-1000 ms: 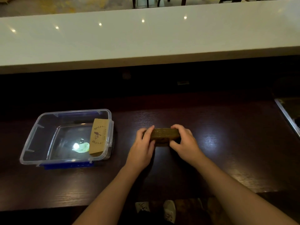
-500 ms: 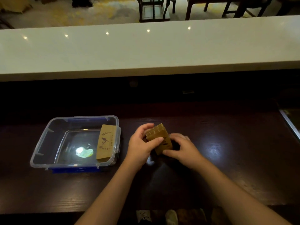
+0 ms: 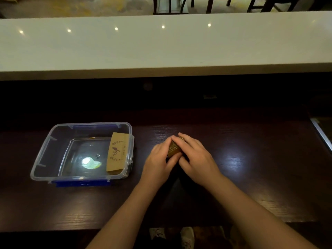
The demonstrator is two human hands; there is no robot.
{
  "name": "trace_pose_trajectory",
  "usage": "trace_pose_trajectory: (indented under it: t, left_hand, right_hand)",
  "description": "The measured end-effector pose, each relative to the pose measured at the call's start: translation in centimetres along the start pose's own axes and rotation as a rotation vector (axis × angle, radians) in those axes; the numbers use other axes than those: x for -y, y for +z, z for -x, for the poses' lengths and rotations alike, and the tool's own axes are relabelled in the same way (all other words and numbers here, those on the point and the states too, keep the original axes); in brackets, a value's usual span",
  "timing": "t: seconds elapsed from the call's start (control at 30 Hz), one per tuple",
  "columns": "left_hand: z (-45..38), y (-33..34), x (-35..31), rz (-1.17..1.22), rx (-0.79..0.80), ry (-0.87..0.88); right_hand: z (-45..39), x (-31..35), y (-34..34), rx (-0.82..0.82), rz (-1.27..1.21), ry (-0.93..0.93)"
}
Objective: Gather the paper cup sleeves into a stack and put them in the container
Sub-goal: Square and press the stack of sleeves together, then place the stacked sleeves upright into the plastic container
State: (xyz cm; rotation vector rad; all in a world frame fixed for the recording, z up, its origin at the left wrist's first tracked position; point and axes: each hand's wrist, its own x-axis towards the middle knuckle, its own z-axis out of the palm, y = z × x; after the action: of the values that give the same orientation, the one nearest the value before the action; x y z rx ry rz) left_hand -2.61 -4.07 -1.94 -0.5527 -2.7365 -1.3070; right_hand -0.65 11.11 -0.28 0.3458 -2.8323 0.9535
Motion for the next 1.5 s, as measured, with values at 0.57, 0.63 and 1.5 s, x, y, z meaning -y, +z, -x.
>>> trace_pose_trajectory:
  t: [0.57,0.63,1.5]
  left_hand:
    - [-0.8,-1.0,-3.5,0.987,-0.421,-0.662]
    - [-0.6,-1.5,-3.4,0.965,-0.422,-0.636]
    - [1.1,-18.0,0.9,-0.704,0.13,-0.412]
  right_hand:
    - [-1.9,-1.0,-1.4,0.088,0.01,0.151]
    - [-2.5,-0.5,-2.1,0.168,0.024,0.131]
    - [-16.0,14.3,1.5,0.633,0.442,-0.637]
